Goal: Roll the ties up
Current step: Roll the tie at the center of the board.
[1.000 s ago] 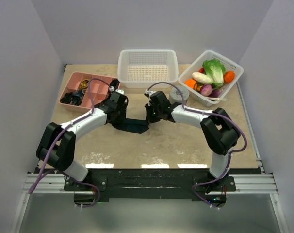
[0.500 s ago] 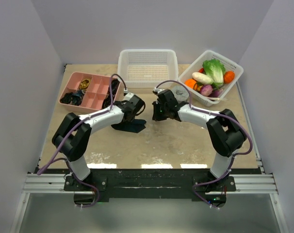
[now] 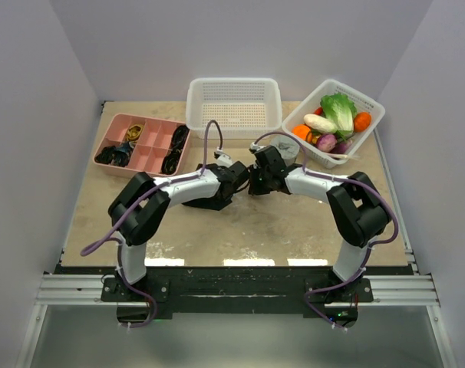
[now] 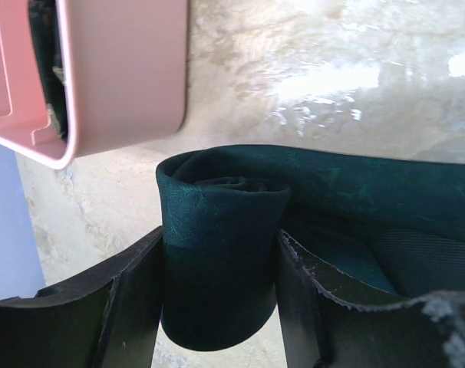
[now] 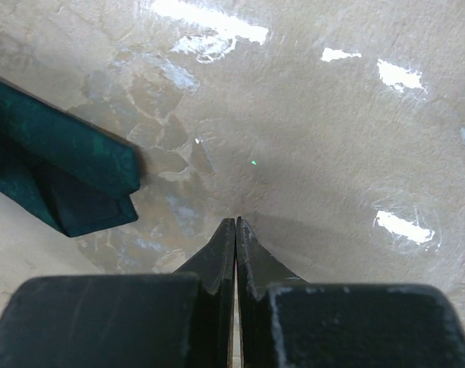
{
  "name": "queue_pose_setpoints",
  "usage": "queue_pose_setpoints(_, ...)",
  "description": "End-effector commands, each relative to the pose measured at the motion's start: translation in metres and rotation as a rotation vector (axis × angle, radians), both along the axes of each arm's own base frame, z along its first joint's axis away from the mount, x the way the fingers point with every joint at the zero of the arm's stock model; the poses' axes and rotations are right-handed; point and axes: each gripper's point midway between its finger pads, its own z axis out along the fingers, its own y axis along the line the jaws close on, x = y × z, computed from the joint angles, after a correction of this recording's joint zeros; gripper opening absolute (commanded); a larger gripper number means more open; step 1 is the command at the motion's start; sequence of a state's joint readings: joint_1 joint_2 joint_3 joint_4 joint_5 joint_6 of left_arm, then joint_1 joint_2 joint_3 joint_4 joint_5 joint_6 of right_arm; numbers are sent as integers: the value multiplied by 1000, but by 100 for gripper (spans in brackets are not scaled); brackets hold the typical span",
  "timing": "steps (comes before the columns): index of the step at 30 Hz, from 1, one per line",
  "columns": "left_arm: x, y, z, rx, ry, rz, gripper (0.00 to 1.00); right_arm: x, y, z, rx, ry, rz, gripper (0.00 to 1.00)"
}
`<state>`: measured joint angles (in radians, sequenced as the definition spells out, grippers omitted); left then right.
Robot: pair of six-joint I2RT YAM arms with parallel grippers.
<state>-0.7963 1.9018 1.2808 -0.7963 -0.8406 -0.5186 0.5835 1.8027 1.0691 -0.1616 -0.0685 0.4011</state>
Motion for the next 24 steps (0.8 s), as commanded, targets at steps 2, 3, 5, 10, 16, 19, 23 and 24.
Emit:
queue_pose_setpoints(2, 3, -17, 0, 40, -55, 21, 59, 8, 3, 21, 42, -54, -24, 0)
queue_pose_setpoints(3, 2, -17, -1, 46, -49, 21, 60, 8, 1, 19, 38, -54, -28, 0)
queue_pose_setpoints(5, 1, -23, -8, 55, -39, 10, 63, 8, 0, 19, 39, -53, -29, 0)
queue_pose_setpoints(10, -2, -30, -17, 49, -20, 2, 72, 7, 0, 18, 41, -50, -26, 0)
queue_pose_setpoints(16, 0, -53, -10, -97, -22, -51, 77, 6, 0, 16, 40, -47, -22, 0)
queue_pose_setpoints(19, 4, -63, 2, -164, -42, -70, 78, 5, 1, 16, 44, -45, -17, 0)
queue_pose_setpoints(23, 5, -72, 6, -204, -32, -101, 79, 4, 2, 15, 49, -37, -10, 0)
queue_pose_setpoints(24, 6, -74, 7, -206, -30, -103, 79, 4, 2, 15, 49, -37, -8, 0)
